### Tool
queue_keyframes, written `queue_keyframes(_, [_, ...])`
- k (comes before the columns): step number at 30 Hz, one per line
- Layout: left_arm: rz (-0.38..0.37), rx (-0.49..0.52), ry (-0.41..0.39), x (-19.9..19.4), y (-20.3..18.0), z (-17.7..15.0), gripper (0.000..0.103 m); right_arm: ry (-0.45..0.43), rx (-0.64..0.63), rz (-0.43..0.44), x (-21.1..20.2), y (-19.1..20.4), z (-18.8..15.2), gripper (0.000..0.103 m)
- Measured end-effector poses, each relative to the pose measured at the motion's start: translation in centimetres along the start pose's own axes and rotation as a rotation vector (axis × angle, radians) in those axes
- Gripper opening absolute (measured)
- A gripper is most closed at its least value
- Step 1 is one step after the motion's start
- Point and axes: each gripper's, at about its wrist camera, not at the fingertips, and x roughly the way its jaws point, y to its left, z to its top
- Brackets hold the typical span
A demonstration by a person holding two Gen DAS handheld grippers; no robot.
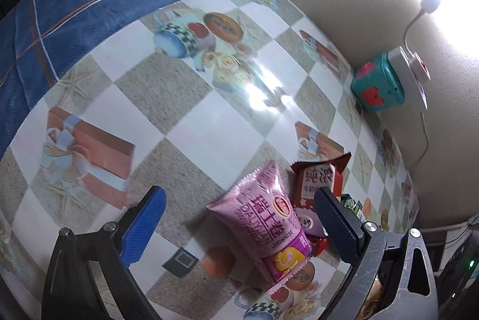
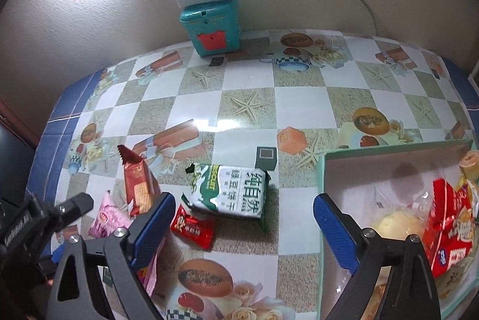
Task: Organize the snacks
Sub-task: 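Grasp the green-white biscuit packet with the right tool while the left grasps the pink Swiss roll bag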
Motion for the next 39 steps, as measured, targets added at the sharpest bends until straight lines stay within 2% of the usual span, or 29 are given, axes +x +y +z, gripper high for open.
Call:
queue_keyframes(3, [-0.016, -0.006, 0.024, 0.4, -0.2, -0.4, 0.096, 0.024, 0.004, -0.003, 0.9, 0.2, 0.5, 0.087])
queue_keyframes(6, [-0.022, -0.014, 0.045, 0.8, -0.4, -0.6, 0.096, 0.046, 0.016, -0.018, 1.9, 0.2, 0.9, 0.086])
queue_keyframes(13, [-0.008, 0.002, 0.06, 1.5, -1.2, -1.0, 0.095, 0.085, 0.024, -0.018, 3.4, 0.7, 1.2, 0.086])
queue_keyframes(18, [0.037, 0.037, 0.049, 1.7, -2.0, -1.4, 0.095, 0.103, 0.027, -0.019, 4.0, 0.9, 1.2, 0.086])
queue_keyframes(19, [0.044, 0.04, 0.046, 1.7, -2.1, -1.4, 0.093, 0.104, 0.025, -0.021, 4.1, 1.0, 1.2, 0.086])
queue_keyframes(20, [0.055, 0.047, 0.043, 1.8, -2.2, -1.5, 0.085, 0.106, 0.025, -0.024, 4.2, 1.0, 1.2, 0.086])
queue_keyframes(21, [0.073, 0.062, 0.039, 1.7, -2.4, -1.5, 0.082, 0.109, 0.026, -0.024, 4.3, 1.0, 1.2, 0.086])
queue_keyframes(24, [0.077, 0.076, 0.042, 1.7, -2.5, -1.6, 0.079, 0.118, 0.039, -0.028, 4.9, 0.8, 1.4, 0.086])
queue_keyframes(26, [0.08, 0.085, 0.043, 1.9, -2.8, -1.5, 0.071, 0.124, 0.041, -0.032, 5.1, 0.8, 1.4, 0.085])
queue_keyframes(28, [0.083, 0.098, 0.042, 2.0, -3.0, -1.5, 0.069, 0.122, 0.03, -0.041, 5.1, 0.9, 1.4, 0.085])
queue_keyframes(32, [0.066, 0.103, 0.041, 2.1, -3.0, -1.5, 0.058, 0.117, 0.017, -0.045, 5.1, 1.0, 1.3, 0.081])
queue_keyframes(34, [0.059, 0.105, 0.038, 2.0, -2.9, -1.5, 0.056, 0.112, 0.012, -0.038, 5.1, 1.3, 1.4, 0.074])
queue_keyframes(39, [0.042, 0.097, 0.031, 1.8, -2.3, -1.3, 0.053, 0.104, 0.002, -0.035, 4.8, 1.3, 1.3, 0.068])
